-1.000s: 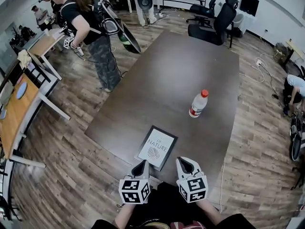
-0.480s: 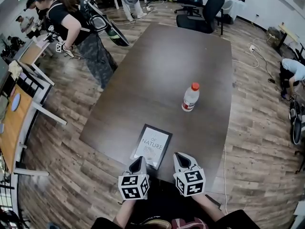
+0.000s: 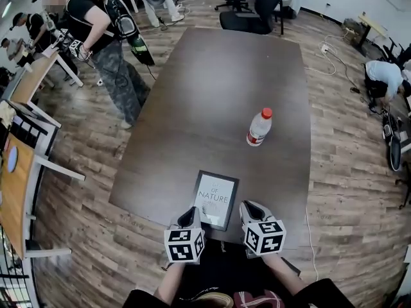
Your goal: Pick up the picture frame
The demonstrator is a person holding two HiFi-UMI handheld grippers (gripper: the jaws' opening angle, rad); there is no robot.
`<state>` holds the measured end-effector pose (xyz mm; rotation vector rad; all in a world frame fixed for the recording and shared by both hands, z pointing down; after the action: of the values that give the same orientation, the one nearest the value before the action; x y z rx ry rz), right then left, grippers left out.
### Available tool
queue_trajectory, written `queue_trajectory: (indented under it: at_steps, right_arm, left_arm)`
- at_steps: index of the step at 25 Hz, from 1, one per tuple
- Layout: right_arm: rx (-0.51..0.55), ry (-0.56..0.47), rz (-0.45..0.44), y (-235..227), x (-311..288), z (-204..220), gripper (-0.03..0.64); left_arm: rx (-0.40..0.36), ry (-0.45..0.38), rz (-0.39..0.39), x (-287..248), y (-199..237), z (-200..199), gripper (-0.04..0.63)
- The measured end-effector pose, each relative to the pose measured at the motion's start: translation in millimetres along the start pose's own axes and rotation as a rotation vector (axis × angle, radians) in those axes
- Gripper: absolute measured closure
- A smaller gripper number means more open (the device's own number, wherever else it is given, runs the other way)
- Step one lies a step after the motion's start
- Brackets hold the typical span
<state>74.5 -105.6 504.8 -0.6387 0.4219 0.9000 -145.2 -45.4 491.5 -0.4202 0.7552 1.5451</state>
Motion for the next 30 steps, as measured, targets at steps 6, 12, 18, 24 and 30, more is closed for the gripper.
queue_trajectory:
  at_steps: [6,12,18,24,30]
  right_arm:
    - [-0.032,0.040,0.108,16,-11,3,0.566]
    - [-0.114,0.096,0.190,18,-28,11,0.555]
    - [-0.178,0.124,0.222,20,-43,21,0.526]
    - [-0.190,0.152,0.231,25,-56,24,0.499]
    - [-0.196,0.192,0.241,25,-65,26,0.514]
  left_arm:
    - [-0.010,0.100,0.120,-18,27,-8,0.588]
    - [-0.096,0.136,0.111,-34,41,-14,0.588]
    - [-0.071,0.202,0.171,-50,49,-15,0.462]
    - [-0.105,0.273,0.173,-64,50,-13,0.462]
    - [-0.172,0.350,0.113,-76,50,-11,0.462]
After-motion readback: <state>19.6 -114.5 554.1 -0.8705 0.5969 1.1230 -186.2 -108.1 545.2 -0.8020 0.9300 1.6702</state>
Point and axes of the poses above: the fingertips, and each gripper's own axes: x backward along the fingers, y to its left, z out of its underside, the point moved 10 cm from there along x, backward along the fingers, and after that the axes turned 1 degree about x, right-handed, at the moved point
